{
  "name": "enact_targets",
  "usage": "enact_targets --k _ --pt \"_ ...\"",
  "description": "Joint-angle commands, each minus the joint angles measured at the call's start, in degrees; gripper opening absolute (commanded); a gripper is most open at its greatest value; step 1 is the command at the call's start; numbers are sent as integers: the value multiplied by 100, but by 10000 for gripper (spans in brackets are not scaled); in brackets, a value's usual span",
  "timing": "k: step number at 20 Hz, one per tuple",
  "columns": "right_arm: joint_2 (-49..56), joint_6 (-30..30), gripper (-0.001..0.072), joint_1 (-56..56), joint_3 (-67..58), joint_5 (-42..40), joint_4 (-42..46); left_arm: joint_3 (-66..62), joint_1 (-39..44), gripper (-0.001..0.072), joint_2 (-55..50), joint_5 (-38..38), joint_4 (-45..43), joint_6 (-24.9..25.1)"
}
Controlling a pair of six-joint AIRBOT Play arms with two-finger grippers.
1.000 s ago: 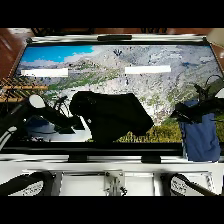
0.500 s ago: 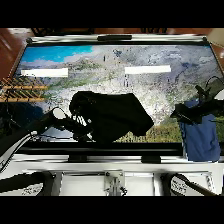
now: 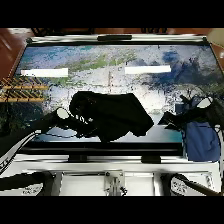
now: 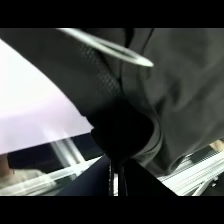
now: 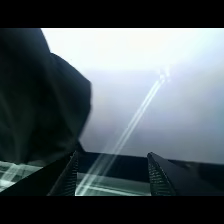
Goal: Fold the shirts.
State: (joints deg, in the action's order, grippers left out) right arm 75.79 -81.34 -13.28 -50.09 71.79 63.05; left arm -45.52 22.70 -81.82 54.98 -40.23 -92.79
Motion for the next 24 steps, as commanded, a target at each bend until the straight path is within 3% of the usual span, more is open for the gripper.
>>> enact_targets --k 1,6,9,13,15,18,22,24 --pt "358 42 564 472 118 -645 -415 -138 -66 37 50 55 17 83" --pt "623 -192 531 828 118 -1071 -297 -319 -111 37 208 201 15 387" --pt "686 -201 86 846 109 -1051 -173 -581 -295 36 245 328 13 535" --pt "151 188 65 833 -101 -1014 4 -1318 -800 34 544 713 -103 979" --pt "-498 538 65 833 -627 -883 315 -2273 -1156 34 953 1209 -859 988" --pt "-1687 452 65 796 -2059 -756 1082 -4400 -1696 34 1718 1740 -2122 979" --pt "-3209 258 65 697 -3991 -1458 1486 -7348 -2487 34 2618 1458 -2326 708" --pt "-3832 122 65 697 -4487 -2168 1276 -7875 -2568 34 3117 988 -2323 610"
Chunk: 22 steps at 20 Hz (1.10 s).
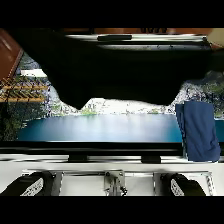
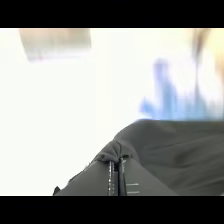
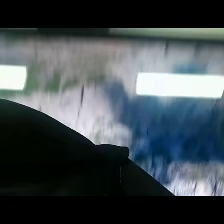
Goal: Fold the shirts.
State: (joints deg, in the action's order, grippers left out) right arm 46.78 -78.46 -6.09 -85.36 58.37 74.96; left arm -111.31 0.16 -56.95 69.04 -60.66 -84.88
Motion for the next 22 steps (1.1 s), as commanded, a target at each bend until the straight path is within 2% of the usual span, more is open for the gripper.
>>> enact_targets --k 1,2,4,7,10,13,15,17,19,22 --pt "-1174 -297 65 -22 -1091 -1045 44 -1237 -317 34 935 -693 -282 -184" --pt "-1399 -446 65 -22 -1158 -1156 52 -1145 -326 34 1196 -813 -310 -190" --pt "-1703 -804 65 -22 -1161 -1001 256 -907 -326 34 1626 -796 -953 -452" --pt "-1700 -949 65 -22 -1154 -90 662 -374 -326 34 1923 -321 -2162 -890" --pt "-1165 -938 65 -22 -1154 1283 728 291 -323 35 1810 404 -2352 -883" --pt "-214 -935 65 -22 -992 2710 719 1425 -323 35 1641 693 -2470 -789" --pt "380 -1069 65 -22 -319 2990 647 2461 -328 35 1495 636 -2653 -739" --pt "946 -1071 65 -22 695 2444 518 3517 -380 35 1209 378 -2677 -813" --pt "1561 -1182 65 -22 1464 1185 273 4317 -417 34 730 -155 -2590 -1139" --pt "2833 -1325 65 -17 1650 -428 -966 4586 -455 34 -354 -1145 -1965 -1252"
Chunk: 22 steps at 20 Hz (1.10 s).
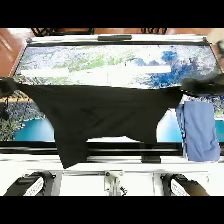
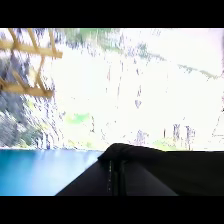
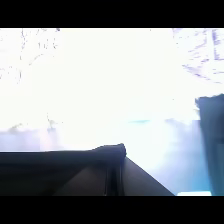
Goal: Fold the shirts.
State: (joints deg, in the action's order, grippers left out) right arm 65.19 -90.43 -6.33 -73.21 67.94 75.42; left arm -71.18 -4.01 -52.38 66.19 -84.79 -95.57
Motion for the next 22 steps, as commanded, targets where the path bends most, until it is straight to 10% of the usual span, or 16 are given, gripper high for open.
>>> enact_targets --k 1,4,9,10,11,12,15,17,22 --pt "1349 -114 65 9 435 -1873 -1659 535 -37 35 -1139 -1226 588 -184" --pt "2026 81 65 9 435 -3001 -3257 417 -37 36 -1930 -2240 841 -186" --pt "2393 214 83 48 437 -2765 -2898 420 39 39 -2820 -2243 1209 -186" --pt "2387 219 239 48 435 -2597 -2909 417 44 132 -2942 -2035 1338 -186" --pt "2330 256 491 44 435 -2376 -2955 415 22 413 -2983 -1794 1392 -186" --pt "2212 396 507 -11 435 -2131 -2911 402 -39 677 -2964 -1484 1377 -179" --pt "1644 328 507 -452 428 -1010 -2153 2 -597 666 -2942 332 1005 562" --pt "1307 258 507 -822 431 168 -1329 79 -1078 455 -2835 1412 498 977" --pt "1019 299 507 -1082 538 1751 151 1777 -1956 535 -2538 1556 2142 1897"
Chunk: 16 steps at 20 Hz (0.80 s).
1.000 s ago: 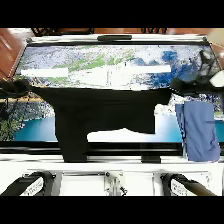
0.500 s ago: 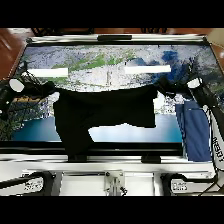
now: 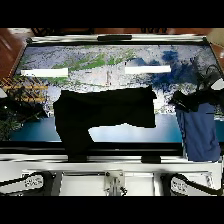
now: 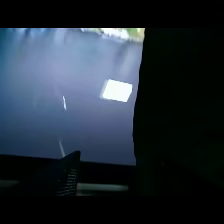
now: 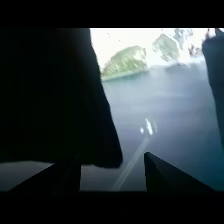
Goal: Fold the shirts.
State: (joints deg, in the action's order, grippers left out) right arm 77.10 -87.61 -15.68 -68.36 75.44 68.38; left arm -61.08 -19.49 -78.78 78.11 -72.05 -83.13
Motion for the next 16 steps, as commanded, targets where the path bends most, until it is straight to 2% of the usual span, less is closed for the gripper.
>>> enact_targets --k 1,5,8,9,10,12,13,16 --pt "-173 0 507 -122 52 968 793 1036 -402 535 103 151 1095 763" --pt "-173 -122 507 -98 52 621 352 1552 -127 531 72 -745 1513 813" --pt "-122 -122 507 -98 70 669 413 1561 149 501 -55 -933 1513 798" --pt "-81 -46 519 -98 149 710 345 1561 216 421 -79 -1086 1515 699" --pt "-33 37 628 -98 328 730 269 1556 269 344 -74 -1202 1523 638" --pt "98 127 628 -101 807 581 70 1534 337 126 -72 -1272 1578 616" --pt "186 199 628 -98 1023 442 -205 1534 348 53 -72 -1270 1574 629" --pt "466 378 628 9 1386 -9 -737 1534 345 36 -7 -1241 1576 765"
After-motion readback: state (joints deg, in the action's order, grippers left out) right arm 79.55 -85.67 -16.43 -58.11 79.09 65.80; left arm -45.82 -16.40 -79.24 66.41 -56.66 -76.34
